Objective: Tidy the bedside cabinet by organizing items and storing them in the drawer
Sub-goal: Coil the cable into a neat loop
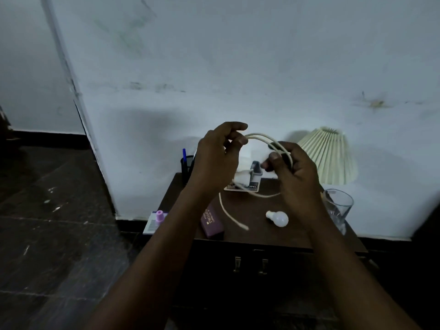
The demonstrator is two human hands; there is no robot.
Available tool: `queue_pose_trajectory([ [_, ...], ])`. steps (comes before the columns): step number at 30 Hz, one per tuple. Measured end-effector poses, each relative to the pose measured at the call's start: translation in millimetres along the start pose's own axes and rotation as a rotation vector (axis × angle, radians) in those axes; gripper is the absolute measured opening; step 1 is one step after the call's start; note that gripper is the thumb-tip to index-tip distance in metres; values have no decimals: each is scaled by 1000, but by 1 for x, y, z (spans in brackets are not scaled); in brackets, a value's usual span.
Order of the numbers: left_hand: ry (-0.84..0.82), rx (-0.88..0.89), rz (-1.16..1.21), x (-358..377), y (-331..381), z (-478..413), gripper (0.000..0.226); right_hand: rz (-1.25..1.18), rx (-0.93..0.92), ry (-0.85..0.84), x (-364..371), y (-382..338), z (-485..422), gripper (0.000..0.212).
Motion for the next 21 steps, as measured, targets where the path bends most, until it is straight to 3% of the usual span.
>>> queue_pose_trajectory([
  [3,-33,-124,82,-4,-6,3,23,-195,238,-76,0,-5,-9,16],
  [7,-209,-575,403,5,-43,38,21,-524,676,-162,1,14,0,35],
  [11,-362,-868,589,13,-64,66,31,-514,810,-158,-2,43,19,32],
  [16,-437,-1082,804,18,-71,65,25,-440,718,-112,-5,58,24,16],
  [19,-381,-1144,889,18,-79,64,28,-495,655,-164,-2,60,21,23],
  [21,-351,-1170,928,17,-83,61,28,-331,500,-176,-4,58,16,24],
])
Point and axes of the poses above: each hand's wrist, its own z-axis away from the middle knuckle, its own x-axis out of the palm, y = z × x, the point moved 5 cm from there along -z, towards the middle knuckle, and after that the axes turned 12 degrees about y, right-handed, at the moved point
